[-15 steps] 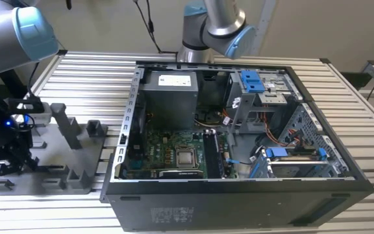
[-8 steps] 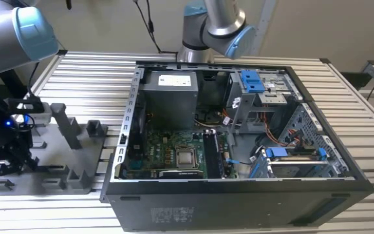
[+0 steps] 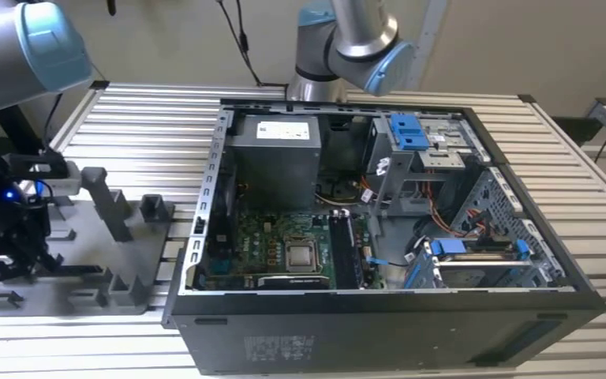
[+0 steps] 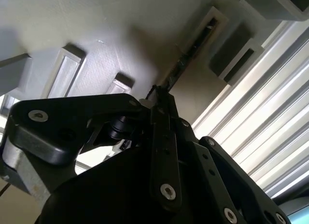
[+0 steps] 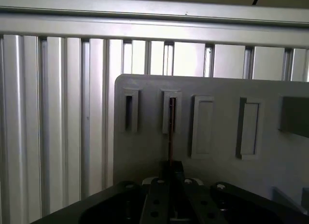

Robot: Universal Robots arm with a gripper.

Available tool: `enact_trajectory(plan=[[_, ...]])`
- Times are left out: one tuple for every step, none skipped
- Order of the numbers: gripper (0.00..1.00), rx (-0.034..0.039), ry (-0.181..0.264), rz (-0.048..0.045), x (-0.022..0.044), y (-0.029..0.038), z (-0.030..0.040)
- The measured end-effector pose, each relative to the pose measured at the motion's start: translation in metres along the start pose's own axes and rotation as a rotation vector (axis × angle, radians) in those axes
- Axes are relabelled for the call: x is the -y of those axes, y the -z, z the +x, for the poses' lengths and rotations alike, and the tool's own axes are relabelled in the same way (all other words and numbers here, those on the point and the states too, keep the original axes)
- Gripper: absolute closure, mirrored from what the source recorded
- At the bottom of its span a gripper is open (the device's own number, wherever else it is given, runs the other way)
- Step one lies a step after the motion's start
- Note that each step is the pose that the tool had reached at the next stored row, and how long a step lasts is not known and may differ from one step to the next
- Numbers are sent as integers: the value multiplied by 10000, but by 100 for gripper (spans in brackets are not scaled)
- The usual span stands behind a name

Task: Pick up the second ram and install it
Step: 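Pick up the second ram and move it above second insertion slot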

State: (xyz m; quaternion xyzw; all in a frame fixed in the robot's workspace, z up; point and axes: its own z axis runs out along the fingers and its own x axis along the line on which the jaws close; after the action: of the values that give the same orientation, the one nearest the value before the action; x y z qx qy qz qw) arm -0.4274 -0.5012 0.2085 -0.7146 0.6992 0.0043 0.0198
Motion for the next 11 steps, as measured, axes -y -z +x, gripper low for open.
enact_trajectory(plan=[[86, -1, 0, -1, 0, 16, 0], [86, -1, 0, -1, 1, 30, -1], [86, -1, 0, -1, 1, 43, -2], [86, -1, -1, -2, 1, 57, -2], [86, -1, -1, -1, 1, 69, -2], [86, -1, 0, -1, 2, 80, -3], [86, -1, 0, -1, 2, 91, -3], [86, -1, 0, -1, 2, 101, -3], [86, -3, 0, -1, 3, 108, -3], [86, -7, 1, 0, 3, 115, -4], [86, -12, 1, -1, 3, 123, -4]])
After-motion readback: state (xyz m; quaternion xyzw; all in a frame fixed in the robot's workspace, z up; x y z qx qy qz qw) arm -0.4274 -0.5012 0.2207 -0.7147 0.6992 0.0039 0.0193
